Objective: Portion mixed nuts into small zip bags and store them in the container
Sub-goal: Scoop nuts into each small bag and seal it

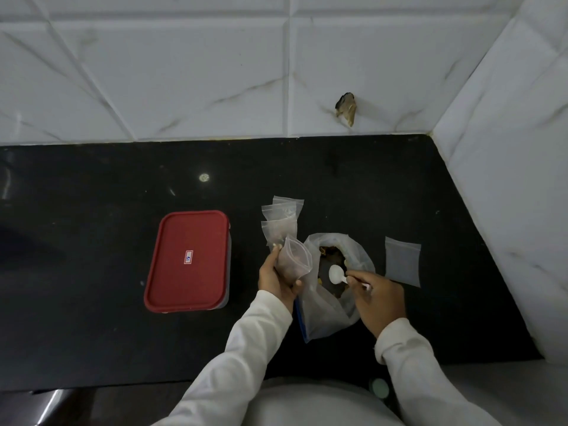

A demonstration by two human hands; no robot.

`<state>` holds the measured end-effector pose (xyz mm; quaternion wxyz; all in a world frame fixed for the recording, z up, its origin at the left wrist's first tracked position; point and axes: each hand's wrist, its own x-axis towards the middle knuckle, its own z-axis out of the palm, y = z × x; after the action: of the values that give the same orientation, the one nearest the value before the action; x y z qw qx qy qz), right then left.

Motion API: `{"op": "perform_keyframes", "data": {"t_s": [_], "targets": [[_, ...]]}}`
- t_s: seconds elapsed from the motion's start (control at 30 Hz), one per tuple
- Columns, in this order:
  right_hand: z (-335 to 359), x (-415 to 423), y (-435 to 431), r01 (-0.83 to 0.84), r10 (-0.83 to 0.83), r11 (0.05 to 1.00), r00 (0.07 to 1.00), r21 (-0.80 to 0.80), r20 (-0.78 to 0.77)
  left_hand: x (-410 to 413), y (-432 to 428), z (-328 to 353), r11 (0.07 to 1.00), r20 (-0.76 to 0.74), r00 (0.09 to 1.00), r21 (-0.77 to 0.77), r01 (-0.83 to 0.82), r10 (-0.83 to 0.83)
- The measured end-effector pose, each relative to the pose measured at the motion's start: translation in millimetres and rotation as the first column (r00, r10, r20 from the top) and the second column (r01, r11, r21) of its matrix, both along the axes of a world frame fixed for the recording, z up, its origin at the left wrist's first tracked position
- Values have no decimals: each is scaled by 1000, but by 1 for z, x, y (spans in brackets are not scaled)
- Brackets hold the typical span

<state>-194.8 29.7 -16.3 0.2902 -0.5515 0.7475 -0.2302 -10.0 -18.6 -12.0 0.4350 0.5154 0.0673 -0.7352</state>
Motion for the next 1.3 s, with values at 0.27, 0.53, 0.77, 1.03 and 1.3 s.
{"op": "perform_keyframes", "data": {"t_s": [0.27,0.53,0.77,1.03,1.3], "targets": [[26,8,4,-23,20,975,1000,-221,-19,3,0,1,998,-2,998,-12,-57,57],[51,49,-23,-255,272,929,962,-269,27,-8,-1,15,994,115,990,-85,-70,79],[60,46,-34,-67,154,960,937,-271,315,3,2,17,967,242,970,-252,27,36],[99,41,-44,-97,214,971,756,-218,619,27,1,74,623,599,799,-604,497,-57],[87,50,-49,53,-5,998,681,-42,733,19,-9,58,695,694,719,-501,517,-34]]}}
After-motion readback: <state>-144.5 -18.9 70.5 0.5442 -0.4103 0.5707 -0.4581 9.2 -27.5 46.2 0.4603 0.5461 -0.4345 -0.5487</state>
